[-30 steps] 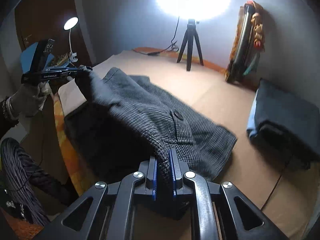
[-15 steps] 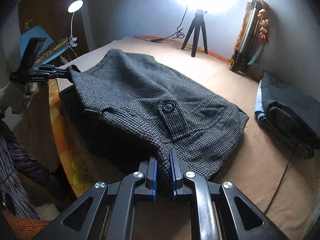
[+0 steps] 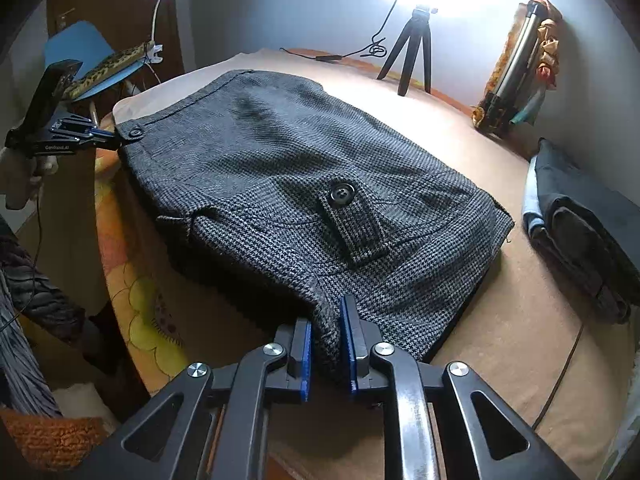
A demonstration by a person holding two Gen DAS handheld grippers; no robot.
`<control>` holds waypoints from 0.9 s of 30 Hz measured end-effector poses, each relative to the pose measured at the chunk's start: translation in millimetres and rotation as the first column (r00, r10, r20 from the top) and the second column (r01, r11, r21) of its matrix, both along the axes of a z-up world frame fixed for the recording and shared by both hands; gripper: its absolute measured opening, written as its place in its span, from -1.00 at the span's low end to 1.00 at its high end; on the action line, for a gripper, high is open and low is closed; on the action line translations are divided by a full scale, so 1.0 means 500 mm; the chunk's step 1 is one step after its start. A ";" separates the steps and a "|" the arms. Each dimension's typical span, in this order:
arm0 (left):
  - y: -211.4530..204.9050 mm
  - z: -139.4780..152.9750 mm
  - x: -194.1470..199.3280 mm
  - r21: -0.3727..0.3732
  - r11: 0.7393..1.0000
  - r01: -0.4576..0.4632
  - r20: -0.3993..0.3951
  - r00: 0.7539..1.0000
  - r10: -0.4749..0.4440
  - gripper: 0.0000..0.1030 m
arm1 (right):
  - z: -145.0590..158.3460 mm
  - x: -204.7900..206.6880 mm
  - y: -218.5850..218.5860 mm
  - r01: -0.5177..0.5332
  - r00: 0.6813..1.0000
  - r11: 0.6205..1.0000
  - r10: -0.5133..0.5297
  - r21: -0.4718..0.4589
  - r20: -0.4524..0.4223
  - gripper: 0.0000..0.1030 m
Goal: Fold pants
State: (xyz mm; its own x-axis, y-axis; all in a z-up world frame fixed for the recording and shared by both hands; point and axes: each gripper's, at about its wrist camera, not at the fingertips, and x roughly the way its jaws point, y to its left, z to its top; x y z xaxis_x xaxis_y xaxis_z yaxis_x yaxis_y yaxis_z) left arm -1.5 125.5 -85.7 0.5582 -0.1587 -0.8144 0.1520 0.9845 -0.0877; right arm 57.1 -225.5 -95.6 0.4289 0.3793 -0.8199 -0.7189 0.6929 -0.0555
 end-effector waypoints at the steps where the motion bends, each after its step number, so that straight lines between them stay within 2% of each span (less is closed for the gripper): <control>1: 0.006 0.012 -0.006 -0.012 1.000 -0.010 0.009 1.000 0.010 -0.89 | 0.002 -0.001 -0.003 -0.004 1.000 1.000 0.004 -0.001 -0.010 -0.60; 2: 0.009 0.022 -0.010 -0.017 1.000 -0.016 0.024 1.000 0.017 -0.89 | 0.005 -0.004 -0.009 -0.003 1.000 1.000 0.003 0.000 -0.014 -0.43; 4: 0.005 0.047 -0.011 -0.022 1.000 -0.020 0.064 0.998 0.022 -0.89 | 0.015 -0.003 -0.024 0.002 0.999 1.000 -0.001 0.024 -0.035 -0.26; 5: 0.000 0.057 -0.008 -0.030 0.999 -0.017 0.080 0.997 0.019 -0.89 | 0.022 -0.006 -0.030 0.002 0.999 0.999 0.000 0.044 -0.046 -0.25; 7: -0.019 0.072 0.007 -0.044 0.999 0.000 0.102 0.995 0.004 -0.89 | 0.045 -0.008 -0.053 0.017 0.998 0.992 -0.009 0.128 -0.067 -0.17; 10: -0.064 0.071 0.040 -0.055 0.997 0.045 0.109 0.993 -0.039 -0.89 | 0.081 0.005 -0.099 0.109 0.992 0.957 -0.088 0.268 -0.090 0.23; 13: -0.129 0.059 0.074 -0.064 0.993 0.100 0.109 0.990 -0.093 -0.89 | 0.087 0.037 -0.143 0.258 0.965 0.906 -0.224 0.335 -0.136 0.25; 17: -0.213 0.058 0.101 -0.070 0.982 0.178 0.118 0.979 -0.169 -0.89 | 0.050 0.089 -0.167 0.396 0.915 0.861 -0.341 0.320 -0.215 0.25; 20: -0.258 0.062 0.109 -0.093 0.971 0.220 0.128 0.970 -0.207 -0.89 | 0.018 0.122 -0.171 0.445 0.889 0.844 -0.378 0.300 -0.258 0.24; 27: -0.335 0.035 0.119 -0.101 0.949 0.299 0.091 0.952 -0.291 -0.89 | -0.035 0.159 -0.190 0.522 0.837 0.806 -0.423 0.278 -0.346 0.25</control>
State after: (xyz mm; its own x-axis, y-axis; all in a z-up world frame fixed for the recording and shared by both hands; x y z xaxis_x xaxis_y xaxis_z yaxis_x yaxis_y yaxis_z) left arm 58.0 -41.8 -68.4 0.5301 -0.4137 -0.7402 0.4445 0.8789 -0.1729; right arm 136.8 -320.3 -113.1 0.4250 0.4628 -0.7779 -0.2492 0.8860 0.3910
